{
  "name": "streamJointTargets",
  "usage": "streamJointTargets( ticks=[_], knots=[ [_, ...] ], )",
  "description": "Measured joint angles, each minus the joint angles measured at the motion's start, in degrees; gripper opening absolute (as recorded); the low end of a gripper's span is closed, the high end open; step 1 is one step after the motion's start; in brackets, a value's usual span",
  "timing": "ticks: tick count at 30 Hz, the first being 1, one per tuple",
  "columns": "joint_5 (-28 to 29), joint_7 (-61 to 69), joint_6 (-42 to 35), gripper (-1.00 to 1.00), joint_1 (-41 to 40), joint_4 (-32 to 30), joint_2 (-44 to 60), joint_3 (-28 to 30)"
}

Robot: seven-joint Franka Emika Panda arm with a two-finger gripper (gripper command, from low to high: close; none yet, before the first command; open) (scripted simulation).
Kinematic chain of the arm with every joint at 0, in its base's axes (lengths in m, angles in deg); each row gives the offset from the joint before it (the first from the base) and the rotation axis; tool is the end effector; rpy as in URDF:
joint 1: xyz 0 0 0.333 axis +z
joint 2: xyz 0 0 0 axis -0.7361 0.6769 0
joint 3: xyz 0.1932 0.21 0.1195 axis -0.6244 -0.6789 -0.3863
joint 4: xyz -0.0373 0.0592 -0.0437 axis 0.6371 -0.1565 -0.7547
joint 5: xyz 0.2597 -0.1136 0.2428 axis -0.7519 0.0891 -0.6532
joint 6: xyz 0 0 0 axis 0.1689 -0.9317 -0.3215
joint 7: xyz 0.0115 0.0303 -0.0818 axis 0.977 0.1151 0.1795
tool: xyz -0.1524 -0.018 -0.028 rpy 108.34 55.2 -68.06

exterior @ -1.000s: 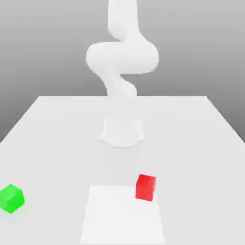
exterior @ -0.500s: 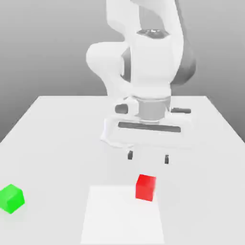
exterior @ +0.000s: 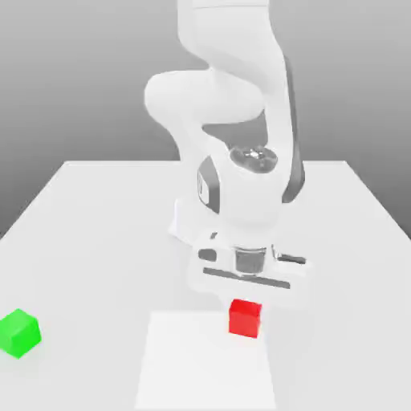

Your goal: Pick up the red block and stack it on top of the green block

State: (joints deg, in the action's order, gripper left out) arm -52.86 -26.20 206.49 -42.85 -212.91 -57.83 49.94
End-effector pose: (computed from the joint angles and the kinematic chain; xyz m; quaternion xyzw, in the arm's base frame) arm 0.3348 0.0680 0.1162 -0.8577 0.5142 -0.0008 0.0009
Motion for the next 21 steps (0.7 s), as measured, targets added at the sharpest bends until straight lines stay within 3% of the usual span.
streamJointTargets(
  ticks=[4,7,21],
  knots=[
    [-6.20,4.44,-6.46,-1.00,-0.40,-1.11,-7.65,-2.21],
    [-8.75,6.32,-11.37,-1.00,0.11,-1.37,-12.81,-0.74],
    [-11.29,9.07,-24.14,-1.00,-32.08,22.75,-1.15,16.79]
  ],
)
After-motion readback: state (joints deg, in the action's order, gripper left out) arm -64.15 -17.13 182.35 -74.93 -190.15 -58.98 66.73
